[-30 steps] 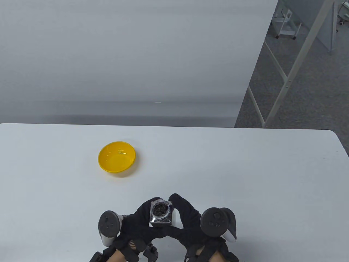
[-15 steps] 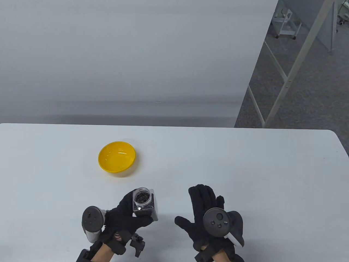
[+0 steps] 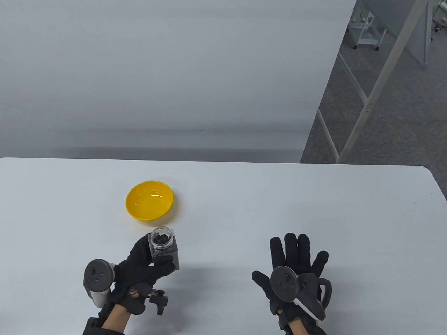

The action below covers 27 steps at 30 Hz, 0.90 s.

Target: Pour coffee beans from coffee jar into bowl

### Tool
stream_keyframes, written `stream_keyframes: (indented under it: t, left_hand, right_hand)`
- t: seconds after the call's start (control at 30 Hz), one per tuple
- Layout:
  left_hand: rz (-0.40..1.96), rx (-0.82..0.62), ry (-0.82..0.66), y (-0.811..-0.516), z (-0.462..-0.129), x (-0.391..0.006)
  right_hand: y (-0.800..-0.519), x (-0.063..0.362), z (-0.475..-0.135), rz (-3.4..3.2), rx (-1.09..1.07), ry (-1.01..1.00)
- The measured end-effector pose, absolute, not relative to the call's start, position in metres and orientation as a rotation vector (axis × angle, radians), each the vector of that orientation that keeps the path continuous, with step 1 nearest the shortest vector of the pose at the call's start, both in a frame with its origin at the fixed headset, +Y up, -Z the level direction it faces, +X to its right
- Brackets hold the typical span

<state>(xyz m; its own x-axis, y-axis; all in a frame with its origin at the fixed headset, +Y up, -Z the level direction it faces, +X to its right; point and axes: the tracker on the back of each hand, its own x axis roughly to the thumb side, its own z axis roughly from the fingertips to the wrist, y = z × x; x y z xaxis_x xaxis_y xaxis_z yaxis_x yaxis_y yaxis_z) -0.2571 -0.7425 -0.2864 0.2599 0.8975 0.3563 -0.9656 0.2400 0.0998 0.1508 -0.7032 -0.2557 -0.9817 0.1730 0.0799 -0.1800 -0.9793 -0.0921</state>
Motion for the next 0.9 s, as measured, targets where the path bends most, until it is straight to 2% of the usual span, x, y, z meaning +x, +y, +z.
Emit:
stream_keyframes:
  t: [0.13, 0.33, 0.43, 0.63, 0.9]
  left_hand:
    - [1.253, 0.347, -0.209, -0.744, -0.289, -0.268]
    - [1.198, 0.389, -0.129, -0.744, -0.294, -0.286]
    - [1.167, 0.400, -0.092, -0.745, -0.298, -0.294]
    - [1.051, 0.404, -0.011, -0.745, -0.309, -0.312]
    - [0.898, 0.392, 0.106, -0.741, -0.336, -0.337]
  right_hand:
    - [-0.709, 0.164, -0.255, 2.986, 0.012, -0.071]
    - [-0.716, 0.193, -0.250, 3.027, -0.111, -0.201]
    - [-0.726, 0.203, -0.250, 3.064, -0.199, -0.096]
    - [-0.734, 0.208, -0.251, 3.070, -0.216, -0.027]
    - [-0.730, 0.206, -0.254, 3.055, -0.198, -0.028]
